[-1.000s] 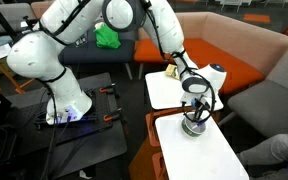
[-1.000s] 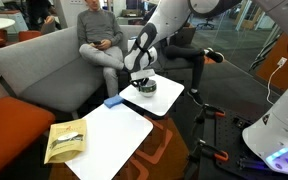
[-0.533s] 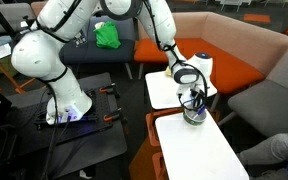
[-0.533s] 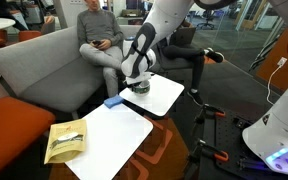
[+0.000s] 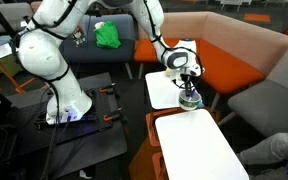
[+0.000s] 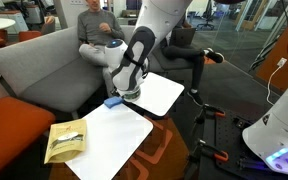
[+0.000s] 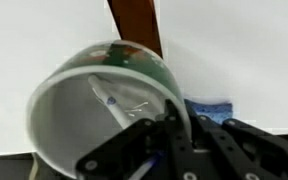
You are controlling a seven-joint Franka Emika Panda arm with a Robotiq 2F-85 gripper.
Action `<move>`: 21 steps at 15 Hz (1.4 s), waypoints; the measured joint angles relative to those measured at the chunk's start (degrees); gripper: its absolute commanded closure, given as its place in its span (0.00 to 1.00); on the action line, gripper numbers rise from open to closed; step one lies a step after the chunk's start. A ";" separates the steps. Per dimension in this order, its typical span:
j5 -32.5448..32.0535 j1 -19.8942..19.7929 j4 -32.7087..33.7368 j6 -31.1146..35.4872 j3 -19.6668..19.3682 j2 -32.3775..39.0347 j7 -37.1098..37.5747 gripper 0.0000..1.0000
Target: Move the mug to the table on the left
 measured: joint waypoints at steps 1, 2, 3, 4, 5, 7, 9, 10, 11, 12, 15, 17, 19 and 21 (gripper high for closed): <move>-0.64 0.62 -0.27 0.00 0.42 -0.07 -0.26 0.97; -0.92 1.08 -0.48 0.00 1.08 -0.06 -0.54 0.97; -0.97 1.62 -0.62 0.01 1.77 0.04 -0.55 0.97; -0.97 2.24 -0.66 0.06 2.43 0.24 -0.48 0.97; -0.97 3.10 -0.66 0.25 2.90 0.55 0.06 0.97; -0.88 4.83 -0.68 1.19 3.44 1.29 1.65 0.97; -0.61 6.49 -0.90 4.21 3.77 2.40 3.46 0.97; -0.21 7.06 -1.08 6.35 4.11 3.05 3.86 0.97; 0.48 7.41 -1.38 8.80 4.69 3.69 3.88 0.97; 1.26 7.47 -1.74 11.14 5.42 4.15 3.87 0.97; 4.25 7.38 -3.43 16.64 6.89 3.93 3.66 0.97; 6.07 7.63 -4.45 18.20 7.48 3.55 3.63 0.97; 7.06 7.76 -5.10 18.21 8.01 3.06 3.54 0.97; 7.46 8.33 -5.67 16.87 8.07 2.53 3.54 0.97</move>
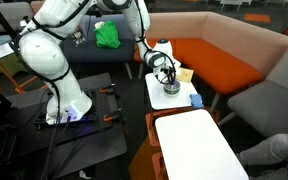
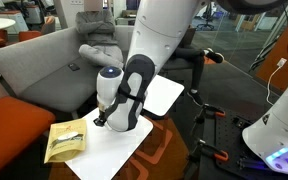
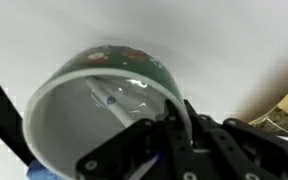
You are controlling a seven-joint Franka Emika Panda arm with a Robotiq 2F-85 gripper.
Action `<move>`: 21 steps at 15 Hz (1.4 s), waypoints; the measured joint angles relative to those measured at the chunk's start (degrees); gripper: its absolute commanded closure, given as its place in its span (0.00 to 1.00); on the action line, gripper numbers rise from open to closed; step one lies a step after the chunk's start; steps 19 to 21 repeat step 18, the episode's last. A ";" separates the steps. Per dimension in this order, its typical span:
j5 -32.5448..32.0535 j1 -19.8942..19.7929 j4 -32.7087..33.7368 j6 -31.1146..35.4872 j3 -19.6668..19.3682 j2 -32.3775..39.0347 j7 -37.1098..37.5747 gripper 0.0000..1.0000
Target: Move the mug to the table on the left
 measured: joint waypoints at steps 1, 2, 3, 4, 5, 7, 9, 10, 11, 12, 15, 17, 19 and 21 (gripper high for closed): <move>0.16 0.23 -0.15 -0.93 -0.02 -0.22 0.00 0.97; 0.35 0.53 -0.27 -1.85 -0.18 -0.41 0.02 0.97; 0.60 0.79 -0.43 -2.46 -0.41 -0.58 0.10 0.97; 0.92 0.97 -0.57 -2.73 -0.62 -0.66 0.13 0.97; 1.23 1.08 -0.72 -2.81 -0.82 -0.70 0.15 0.97; 1.57 1.06 -0.91 -2.82 -1.02 -0.77 0.15 0.63; 1.62 0.88 -1.00 -2.82 -1.04 -0.91 0.15 0.50; 1.62 0.85 -1.09 -2.82 -1.16 -1.07 0.15 0.42; 1.62 0.94 -1.31 -2.82 -1.43 -1.39 0.15 0.35; 1.64 1.15 -1.64 -2.82 -1.83 -1.86 0.20 0.27; 2.39 1.95 -3.88 -2.87 -2.87 -4.65 1.27 0.05; 2.58 2.33 -6.39 -3.23 -3.19 -7.41 1.34 0.00; 2.58 2.34 -7.67 -3.25 -3.19 -8.78 1.34 0.00; 2.58 2.34 -7.67 -3.25 -3.19 -8.78 1.34 0.00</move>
